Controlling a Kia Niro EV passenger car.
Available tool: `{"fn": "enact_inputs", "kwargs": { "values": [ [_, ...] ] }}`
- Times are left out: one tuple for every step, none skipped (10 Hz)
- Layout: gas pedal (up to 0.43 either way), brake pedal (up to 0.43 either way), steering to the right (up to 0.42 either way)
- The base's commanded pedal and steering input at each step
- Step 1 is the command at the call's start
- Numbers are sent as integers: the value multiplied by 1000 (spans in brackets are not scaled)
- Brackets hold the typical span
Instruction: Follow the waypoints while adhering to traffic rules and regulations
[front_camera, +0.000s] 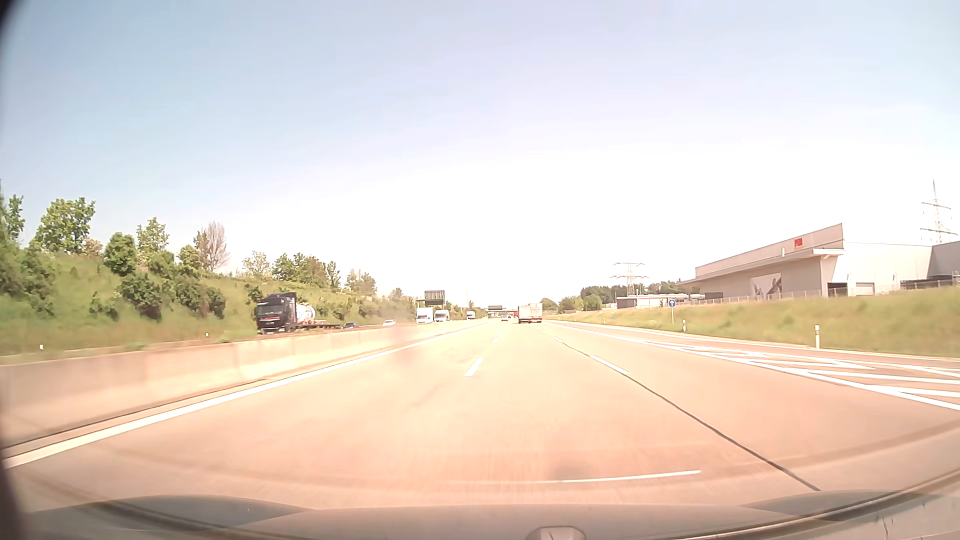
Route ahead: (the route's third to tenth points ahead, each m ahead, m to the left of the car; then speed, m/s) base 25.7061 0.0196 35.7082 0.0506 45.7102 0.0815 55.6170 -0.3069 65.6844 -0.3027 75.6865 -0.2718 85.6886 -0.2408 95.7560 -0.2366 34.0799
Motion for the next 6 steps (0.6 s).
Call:
{"fn": "enact_inputs", "kwargs": {
  "values": [
    [0,0,0],
    [0,0,0],
    [0,0,0],
    [0,0,0],
    [0,0,0],
    [0,0,0]
  ]
}}
